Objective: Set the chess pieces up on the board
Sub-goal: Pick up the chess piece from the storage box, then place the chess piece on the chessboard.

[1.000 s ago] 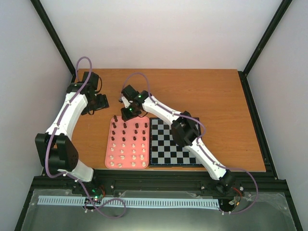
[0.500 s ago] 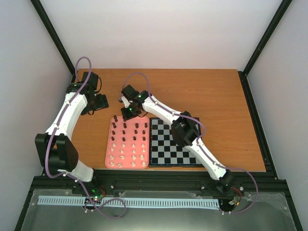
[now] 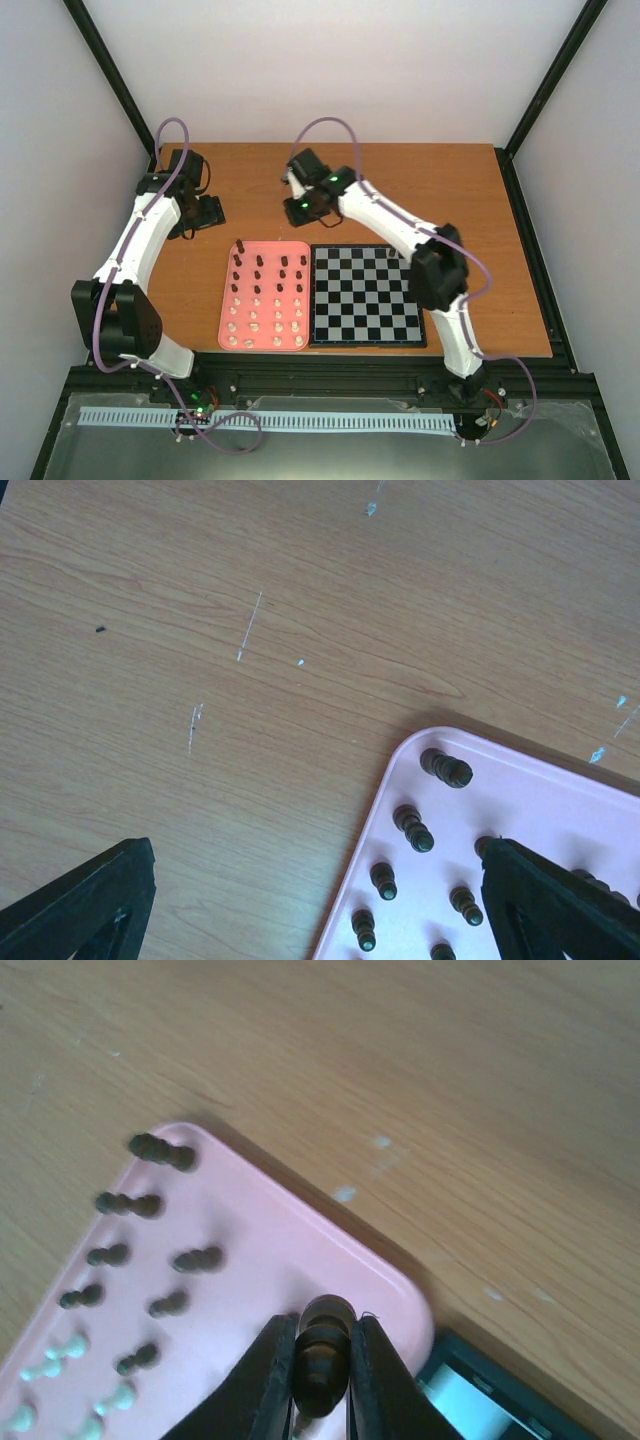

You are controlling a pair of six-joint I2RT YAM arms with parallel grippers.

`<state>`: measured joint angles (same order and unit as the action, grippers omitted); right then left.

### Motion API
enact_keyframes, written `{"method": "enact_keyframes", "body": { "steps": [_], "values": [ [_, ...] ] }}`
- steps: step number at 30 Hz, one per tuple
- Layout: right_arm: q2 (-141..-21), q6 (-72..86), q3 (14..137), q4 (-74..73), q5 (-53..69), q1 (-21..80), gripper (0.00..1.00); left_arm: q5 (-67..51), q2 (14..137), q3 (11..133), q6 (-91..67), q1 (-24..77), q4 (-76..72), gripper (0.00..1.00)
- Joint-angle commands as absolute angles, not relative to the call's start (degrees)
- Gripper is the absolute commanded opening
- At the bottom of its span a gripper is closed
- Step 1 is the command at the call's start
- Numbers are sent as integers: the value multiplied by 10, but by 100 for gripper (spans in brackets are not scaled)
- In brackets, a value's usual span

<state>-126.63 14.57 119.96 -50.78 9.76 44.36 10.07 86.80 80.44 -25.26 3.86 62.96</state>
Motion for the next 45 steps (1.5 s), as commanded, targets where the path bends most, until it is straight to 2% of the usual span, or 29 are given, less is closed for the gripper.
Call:
{"method": "enact_keyframes", "body": {
  "steps": [1, 7, 18, 45],
  "values": [
    [-1174, 145, 1054, -482, 31, 387, 3, 100, 853, 809, -247, 35, 626, 100],
    [-1074, 152, 883, -457, 5, 320, 3, 93, 854, 807, -245, 35, 619, 100],
    [-1005, 151, 752, -441, -28, 282, 3, 91, 855, 798, -243, 35, 617, 100],
    [-1053, 140, 738, -407, -30, 252, 6, 88, 857, 795, -239, 35, 612, 100]
  ]
}}
